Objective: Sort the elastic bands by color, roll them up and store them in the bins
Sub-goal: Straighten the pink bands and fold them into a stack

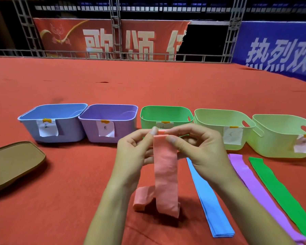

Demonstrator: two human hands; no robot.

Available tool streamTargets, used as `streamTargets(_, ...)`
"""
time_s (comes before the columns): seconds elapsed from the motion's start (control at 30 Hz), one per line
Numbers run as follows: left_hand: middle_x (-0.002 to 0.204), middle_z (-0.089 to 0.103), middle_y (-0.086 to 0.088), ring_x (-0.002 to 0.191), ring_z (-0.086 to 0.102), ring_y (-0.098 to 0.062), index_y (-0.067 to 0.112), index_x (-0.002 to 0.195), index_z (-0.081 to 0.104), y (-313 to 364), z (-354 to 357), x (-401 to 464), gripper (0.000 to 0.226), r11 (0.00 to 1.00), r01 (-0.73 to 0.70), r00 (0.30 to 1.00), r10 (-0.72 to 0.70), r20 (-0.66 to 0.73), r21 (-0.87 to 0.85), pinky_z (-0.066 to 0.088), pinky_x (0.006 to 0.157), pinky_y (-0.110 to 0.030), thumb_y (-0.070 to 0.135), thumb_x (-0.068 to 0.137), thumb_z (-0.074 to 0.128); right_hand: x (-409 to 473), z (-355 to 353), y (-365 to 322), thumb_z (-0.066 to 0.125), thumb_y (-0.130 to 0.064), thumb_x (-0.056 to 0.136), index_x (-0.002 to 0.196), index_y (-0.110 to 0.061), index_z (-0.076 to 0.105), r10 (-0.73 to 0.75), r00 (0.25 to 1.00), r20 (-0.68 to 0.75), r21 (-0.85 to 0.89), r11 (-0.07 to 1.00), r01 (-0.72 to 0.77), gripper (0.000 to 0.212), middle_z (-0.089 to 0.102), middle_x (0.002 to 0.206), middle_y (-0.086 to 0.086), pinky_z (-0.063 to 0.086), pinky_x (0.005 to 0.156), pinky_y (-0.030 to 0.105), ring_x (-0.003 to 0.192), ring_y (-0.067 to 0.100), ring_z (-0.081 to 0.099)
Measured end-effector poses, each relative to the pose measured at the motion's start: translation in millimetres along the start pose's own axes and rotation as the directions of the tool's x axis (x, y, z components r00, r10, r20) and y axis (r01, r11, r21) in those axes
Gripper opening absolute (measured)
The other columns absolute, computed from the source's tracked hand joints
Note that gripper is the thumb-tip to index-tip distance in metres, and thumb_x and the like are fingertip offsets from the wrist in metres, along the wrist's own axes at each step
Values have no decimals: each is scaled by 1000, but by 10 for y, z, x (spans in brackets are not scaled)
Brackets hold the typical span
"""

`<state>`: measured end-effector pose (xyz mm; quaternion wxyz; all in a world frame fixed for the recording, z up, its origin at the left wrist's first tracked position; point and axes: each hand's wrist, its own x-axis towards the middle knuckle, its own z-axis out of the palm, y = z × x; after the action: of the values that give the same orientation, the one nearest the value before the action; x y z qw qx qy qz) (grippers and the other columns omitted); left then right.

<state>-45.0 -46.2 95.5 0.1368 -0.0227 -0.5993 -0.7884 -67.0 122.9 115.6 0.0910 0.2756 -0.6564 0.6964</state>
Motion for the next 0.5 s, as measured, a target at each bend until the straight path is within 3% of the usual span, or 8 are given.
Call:
streamTargets(0.1,78,73,0,60,64,-9,15,101,83,7,4,3,23,999,28,999,-27,37,-27,50,55,-24,29,103,66,32,-18,61,80,-13,86,99,-7,81,1,999,-39,-24,1000,-2,14,79,92,15,65,69,58,79,28,73)
streamTargets(0.23,89,76,-8,70,67,-17,16,103,84,17,-1,6,25,999,40,998,-39,53,-30,55,62,-29,31,103,64,37,-36,93,81,-5,87,100,-7,80,3,997,-80,-35,999,-6,13,79,89,11,67,65,48,77,22,73)
streamTargets(0.37,105,81,-15,83,76,-24,13,109,82,45,0,-11,28,999,47,995,-45,89,-24,60,69,-34,31,105,61,43,-38,105,84,-4,85,102,-10,74,-1,995,-104,-53,999,-4,21,78,93,3,66,64,53,83,21,72)
streamTargets(0.5,107,81,-15,83,78,-23,10,112,81,80,16,-26,32,999,30,994,-29,110,-14,57,63,-29,31,107,58,62,-53,119,88,-5,81,100,-12,71,-7,992,-125,-120,993,-8,26,74,89,1,66,62,51,81,16,71)
